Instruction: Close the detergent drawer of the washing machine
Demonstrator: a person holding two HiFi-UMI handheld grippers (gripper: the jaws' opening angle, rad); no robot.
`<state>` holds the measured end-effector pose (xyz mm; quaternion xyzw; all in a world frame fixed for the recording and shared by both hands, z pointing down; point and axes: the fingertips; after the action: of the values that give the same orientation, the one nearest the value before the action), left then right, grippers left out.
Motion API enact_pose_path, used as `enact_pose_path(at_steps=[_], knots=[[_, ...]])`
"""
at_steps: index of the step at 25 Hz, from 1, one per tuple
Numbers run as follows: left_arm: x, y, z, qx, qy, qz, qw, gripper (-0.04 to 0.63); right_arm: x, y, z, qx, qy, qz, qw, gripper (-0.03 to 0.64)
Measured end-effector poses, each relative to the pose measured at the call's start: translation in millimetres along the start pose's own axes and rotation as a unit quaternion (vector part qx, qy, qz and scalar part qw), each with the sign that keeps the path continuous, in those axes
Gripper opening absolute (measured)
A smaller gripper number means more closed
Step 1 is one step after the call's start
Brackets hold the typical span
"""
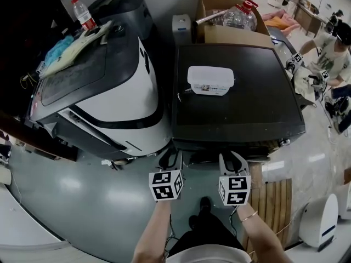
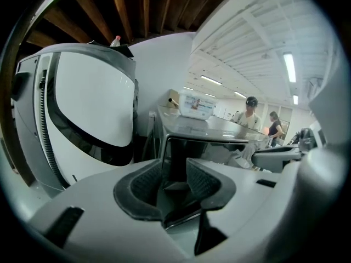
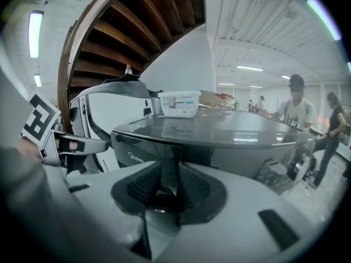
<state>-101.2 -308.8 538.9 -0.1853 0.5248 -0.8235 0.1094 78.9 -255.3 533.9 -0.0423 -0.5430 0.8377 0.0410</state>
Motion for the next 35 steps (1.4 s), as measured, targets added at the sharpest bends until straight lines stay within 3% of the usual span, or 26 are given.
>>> enact_pose_path(at_steps=[17, 35], knots=[[-6.2, 6.5, -85.6, -0.038, 0.009, 0.013, 0.9992, 0.084, 26.2, 29.9, -69.6, -0.069, 0.034, 0.000, 0.997, 0.103], [-6.2, -1.2, -154.9, -0.057, 0.009, 0.018, 0.9982, 0.041, 56.8, 27.1, -130.2, -0.100, 0.052, -0.006, 0.994, 0.003]])
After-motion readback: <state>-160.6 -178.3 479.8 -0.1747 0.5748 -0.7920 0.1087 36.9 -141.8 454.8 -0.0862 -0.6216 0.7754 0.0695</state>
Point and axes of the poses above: the fingertips, and each gripper's own axes: z forward along the fingers, x to its left, y out of its top, and after that the axes turned 4 degrees about -x, right-handed
